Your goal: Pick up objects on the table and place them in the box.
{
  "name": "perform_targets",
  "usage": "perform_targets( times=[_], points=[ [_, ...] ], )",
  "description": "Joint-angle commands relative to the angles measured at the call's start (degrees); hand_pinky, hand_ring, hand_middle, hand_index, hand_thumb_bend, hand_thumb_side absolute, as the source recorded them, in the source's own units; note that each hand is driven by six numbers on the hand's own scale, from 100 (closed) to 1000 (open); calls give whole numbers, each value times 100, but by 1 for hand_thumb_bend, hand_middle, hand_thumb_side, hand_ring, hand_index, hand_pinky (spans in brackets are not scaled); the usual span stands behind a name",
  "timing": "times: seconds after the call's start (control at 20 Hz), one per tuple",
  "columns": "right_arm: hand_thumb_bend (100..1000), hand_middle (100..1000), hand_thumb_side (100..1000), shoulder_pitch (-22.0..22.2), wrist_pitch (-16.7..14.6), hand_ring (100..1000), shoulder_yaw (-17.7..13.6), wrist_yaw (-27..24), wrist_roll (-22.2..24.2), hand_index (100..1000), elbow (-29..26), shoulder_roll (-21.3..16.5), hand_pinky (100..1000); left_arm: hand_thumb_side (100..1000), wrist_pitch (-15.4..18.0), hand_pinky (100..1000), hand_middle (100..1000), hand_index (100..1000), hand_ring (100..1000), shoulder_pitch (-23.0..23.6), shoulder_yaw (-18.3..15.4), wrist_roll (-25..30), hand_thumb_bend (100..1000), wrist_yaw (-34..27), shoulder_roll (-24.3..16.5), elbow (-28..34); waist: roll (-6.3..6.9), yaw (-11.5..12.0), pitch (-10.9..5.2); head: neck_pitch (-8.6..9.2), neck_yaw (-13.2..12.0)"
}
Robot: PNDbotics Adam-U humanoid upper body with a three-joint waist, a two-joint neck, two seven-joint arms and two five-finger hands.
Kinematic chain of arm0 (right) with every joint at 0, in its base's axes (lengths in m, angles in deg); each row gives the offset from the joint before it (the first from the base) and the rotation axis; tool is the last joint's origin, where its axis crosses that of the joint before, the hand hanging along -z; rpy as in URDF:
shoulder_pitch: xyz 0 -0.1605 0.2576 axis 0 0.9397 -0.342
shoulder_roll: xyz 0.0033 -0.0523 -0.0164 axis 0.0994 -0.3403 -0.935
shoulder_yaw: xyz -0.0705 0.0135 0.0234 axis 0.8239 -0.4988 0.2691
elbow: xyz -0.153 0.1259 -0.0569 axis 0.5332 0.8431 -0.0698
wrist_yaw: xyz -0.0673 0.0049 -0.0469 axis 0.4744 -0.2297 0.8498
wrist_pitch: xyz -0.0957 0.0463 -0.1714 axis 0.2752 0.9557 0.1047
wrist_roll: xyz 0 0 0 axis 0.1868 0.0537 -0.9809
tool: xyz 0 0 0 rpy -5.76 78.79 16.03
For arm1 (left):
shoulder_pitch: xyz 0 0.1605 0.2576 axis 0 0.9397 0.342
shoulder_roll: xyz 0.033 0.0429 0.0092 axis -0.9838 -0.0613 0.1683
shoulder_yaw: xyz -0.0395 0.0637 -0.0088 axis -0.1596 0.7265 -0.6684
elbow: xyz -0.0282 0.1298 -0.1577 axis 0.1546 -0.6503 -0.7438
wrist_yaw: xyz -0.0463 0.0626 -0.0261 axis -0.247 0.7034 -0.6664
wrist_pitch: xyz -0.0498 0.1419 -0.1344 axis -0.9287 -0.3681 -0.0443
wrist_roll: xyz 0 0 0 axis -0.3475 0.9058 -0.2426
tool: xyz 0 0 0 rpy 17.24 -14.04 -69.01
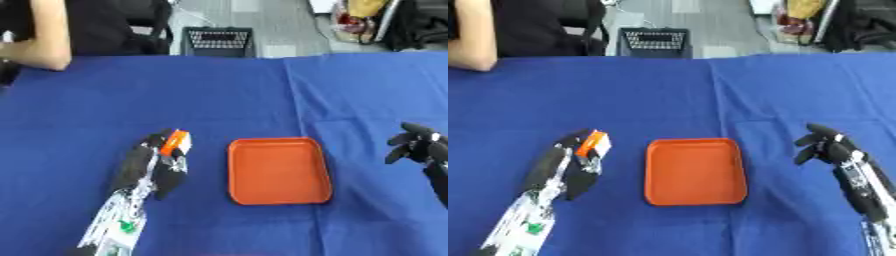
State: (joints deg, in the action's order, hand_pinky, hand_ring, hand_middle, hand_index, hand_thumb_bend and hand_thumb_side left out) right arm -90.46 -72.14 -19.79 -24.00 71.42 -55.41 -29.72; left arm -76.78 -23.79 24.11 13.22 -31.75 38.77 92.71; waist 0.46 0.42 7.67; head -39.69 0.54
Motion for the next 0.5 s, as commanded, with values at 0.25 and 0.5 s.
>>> perform_targets(
  times=[0.25, 0.5],
  points=[
    [100, 663, 937, -42, -7, 554, -20, -6, 19, 903, -68, -77, 557, 501, -28, 1000, 754, 1000, 1000, -94, 6, -148, 100, -56, 6, 39, -1, -14, -67, 78, 20],
    [100, 663, 937, -41, -9, 554, -24, -2, 16, 903, -67, -78, 557, 441, -44, 1000, 743, 1000, 1000, -95, 0, -202, 100, -69, 6, 43, -1, -10, -68, 80, 19]
  ],
)
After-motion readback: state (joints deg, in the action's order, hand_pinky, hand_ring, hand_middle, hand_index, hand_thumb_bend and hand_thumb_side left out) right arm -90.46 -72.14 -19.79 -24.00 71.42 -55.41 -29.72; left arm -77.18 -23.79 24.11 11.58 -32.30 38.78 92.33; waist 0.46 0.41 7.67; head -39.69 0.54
